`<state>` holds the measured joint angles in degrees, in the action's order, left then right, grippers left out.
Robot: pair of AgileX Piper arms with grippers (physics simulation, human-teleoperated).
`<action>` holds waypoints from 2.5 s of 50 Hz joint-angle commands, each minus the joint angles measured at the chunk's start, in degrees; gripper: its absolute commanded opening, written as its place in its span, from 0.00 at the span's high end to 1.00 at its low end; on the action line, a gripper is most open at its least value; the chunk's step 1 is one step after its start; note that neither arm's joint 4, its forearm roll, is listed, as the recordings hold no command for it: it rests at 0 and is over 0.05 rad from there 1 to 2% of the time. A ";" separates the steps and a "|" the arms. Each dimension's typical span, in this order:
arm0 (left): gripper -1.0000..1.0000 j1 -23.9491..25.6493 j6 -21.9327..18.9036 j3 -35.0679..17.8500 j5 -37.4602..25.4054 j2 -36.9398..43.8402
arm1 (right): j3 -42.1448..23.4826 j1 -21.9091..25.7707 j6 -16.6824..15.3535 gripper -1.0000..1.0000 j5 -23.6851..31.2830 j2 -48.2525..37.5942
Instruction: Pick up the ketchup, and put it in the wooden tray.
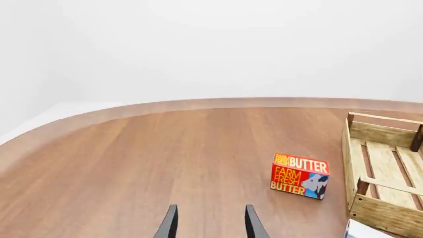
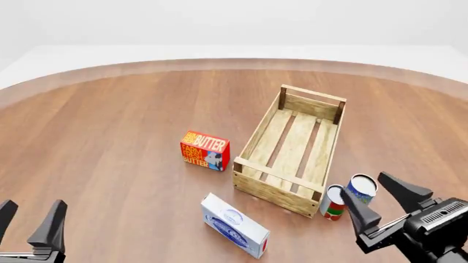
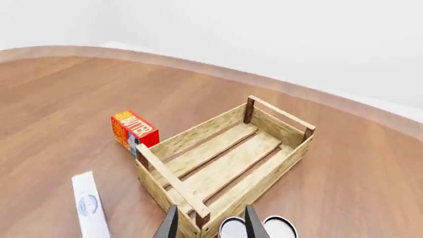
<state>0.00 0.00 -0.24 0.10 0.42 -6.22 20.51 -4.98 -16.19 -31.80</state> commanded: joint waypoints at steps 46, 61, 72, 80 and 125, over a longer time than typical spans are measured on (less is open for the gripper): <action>0.00 0.00 0.00 0.00 0.00 0.00 | -22.44 42.19 7.62 0.00 -10.63 -41.49; 0.00 0.00 0.00 0.00 0.00 0.00 | -26.76 48.57 6.63 0.00 -12.89 -50.55; 0.00 0.00 0.00 0.00 0.00 0.00 | -32.59 52.43 4.06 0.00 -10.54 -55.86; 0.00 0.00 0.00 0.00 0.00 0.00 | -35.78 55.31 2.50 0.00 -8.69 -57.52; 0.00 0.00 0.00 0.00 0.00 0.00 | -49.69 59.81 0.03 0.00 -5.25 -72.44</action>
<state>0.00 0.00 -0.24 0.10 0.42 -53.54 79.37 -5.05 -21.58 -101.10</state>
